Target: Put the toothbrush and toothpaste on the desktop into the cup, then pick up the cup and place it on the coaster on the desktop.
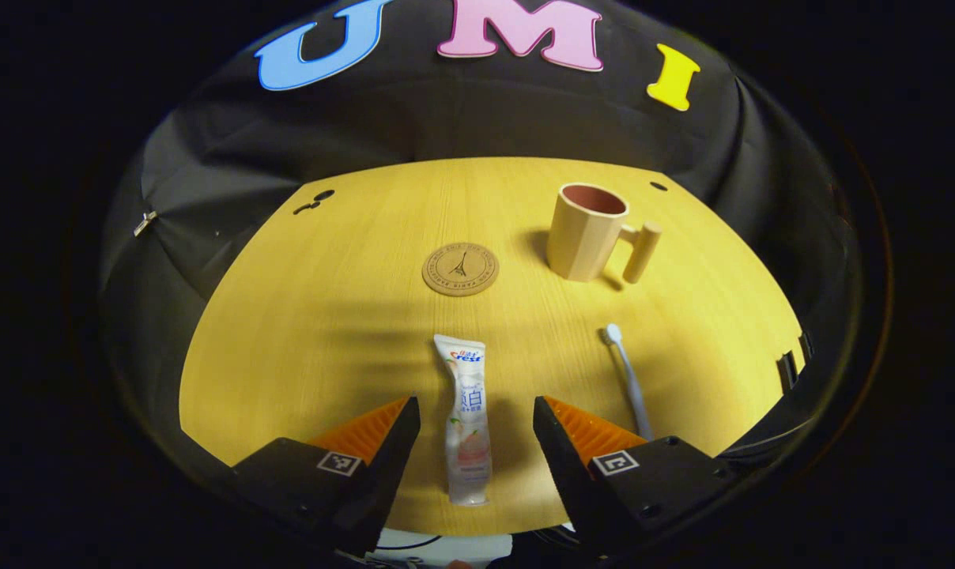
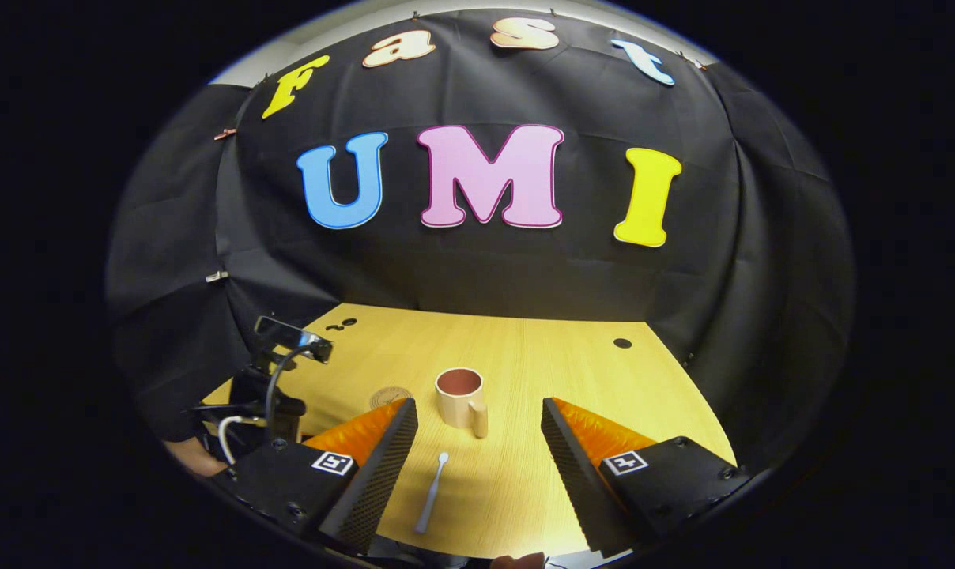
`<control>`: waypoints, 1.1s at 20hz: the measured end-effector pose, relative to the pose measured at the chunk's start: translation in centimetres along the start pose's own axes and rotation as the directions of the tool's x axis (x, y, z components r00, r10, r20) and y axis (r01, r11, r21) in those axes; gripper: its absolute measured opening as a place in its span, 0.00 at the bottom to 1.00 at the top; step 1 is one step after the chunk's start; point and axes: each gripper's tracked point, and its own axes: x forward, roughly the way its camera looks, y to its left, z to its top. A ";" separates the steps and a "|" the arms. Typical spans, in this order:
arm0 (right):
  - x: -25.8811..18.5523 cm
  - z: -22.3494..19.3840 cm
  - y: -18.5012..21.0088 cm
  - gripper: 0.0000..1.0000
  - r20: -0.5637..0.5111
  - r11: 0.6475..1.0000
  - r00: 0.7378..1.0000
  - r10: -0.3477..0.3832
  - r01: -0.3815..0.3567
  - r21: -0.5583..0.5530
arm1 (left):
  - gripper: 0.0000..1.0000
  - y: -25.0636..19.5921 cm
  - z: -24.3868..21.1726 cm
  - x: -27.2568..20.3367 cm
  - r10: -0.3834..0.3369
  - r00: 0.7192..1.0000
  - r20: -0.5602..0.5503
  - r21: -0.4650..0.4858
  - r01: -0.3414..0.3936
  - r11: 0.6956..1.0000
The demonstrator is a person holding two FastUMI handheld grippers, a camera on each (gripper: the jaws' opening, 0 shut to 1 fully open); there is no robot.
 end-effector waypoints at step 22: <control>3.2 -7.8 0.9 0.98 -0.297 0.998 0.954 0.027 -0.012 0.054 | 0.33 -0.1 -1.0 5.0 -0.041 0.996 -0.085 -0.015 0.040 0.999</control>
